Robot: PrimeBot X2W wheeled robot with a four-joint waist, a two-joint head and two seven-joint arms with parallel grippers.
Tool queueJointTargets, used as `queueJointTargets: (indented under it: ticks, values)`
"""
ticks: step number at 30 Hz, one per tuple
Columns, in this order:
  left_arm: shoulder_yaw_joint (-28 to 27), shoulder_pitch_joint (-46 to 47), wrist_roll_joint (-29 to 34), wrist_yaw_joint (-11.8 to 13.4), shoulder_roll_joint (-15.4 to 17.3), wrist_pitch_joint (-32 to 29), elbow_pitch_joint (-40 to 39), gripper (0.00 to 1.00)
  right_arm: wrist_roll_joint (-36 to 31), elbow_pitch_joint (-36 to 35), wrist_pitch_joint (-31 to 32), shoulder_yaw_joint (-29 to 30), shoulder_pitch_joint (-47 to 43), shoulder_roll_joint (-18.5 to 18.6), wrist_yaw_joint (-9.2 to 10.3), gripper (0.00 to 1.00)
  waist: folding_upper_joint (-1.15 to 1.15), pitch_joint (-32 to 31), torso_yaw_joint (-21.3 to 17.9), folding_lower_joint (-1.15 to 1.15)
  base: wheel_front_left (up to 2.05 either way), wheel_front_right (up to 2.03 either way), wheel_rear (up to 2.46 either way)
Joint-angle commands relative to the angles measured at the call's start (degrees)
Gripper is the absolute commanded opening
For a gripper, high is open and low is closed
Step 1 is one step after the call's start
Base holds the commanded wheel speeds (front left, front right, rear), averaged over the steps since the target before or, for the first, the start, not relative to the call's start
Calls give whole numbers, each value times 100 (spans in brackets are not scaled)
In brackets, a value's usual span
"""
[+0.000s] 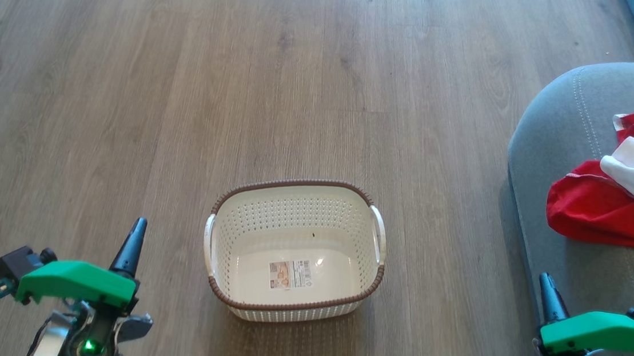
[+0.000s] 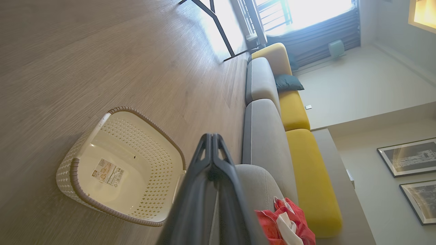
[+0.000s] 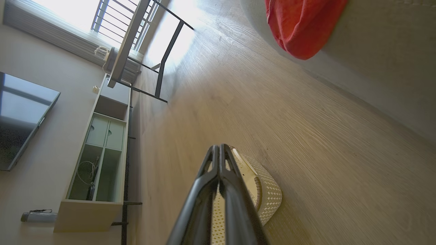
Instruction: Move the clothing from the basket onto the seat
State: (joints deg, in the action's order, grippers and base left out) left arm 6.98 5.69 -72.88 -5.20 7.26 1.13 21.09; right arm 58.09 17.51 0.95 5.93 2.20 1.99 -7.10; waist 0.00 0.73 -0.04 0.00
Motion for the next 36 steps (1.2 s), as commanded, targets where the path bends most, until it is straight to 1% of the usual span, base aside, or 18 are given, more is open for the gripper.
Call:
queueJointTargets:
  ticks: [1,14,15,17,18,19,36]
  values:
    - [-232,148,-121,-56,22,-46,-238,0,207,-222,31,-38,323,62,-25,0,0,-2,0,0,0,0,0]
    - [-568,119,-663,-108,-115,-261,-377,0,1166,-260,188,-9,345,70,-29,0,0,-18,1,0,0,0,0]
    - [-568,119,-663,-108,-115,-261,-377,0,1166,-260,188,-9,345,70,-29,0,0,-18,1,0,0,0,0]
    - [-646,112,-788,-120,-147,-310,-410,0,1389,-269,224,-2,351,71,-30,0,0,-21,1,0,0,0,0]
    - [-646,112,-788,-120,-147,-310,-410,0,1389,-269,224,-2,351,71,-30,0,0,-21,1,0,0,0,0]
    - [-698,108,-872,-128,-168,-344,-431,0,1537,-275,248,2,354,73,-31,0,0,-24,2,0,0,0,0]
    - [-1139,70,-1583,-196,-348,-626,-614,0,2798,-324,454,41,384,83,-36,0,0,-45,3,0,0,0,0]
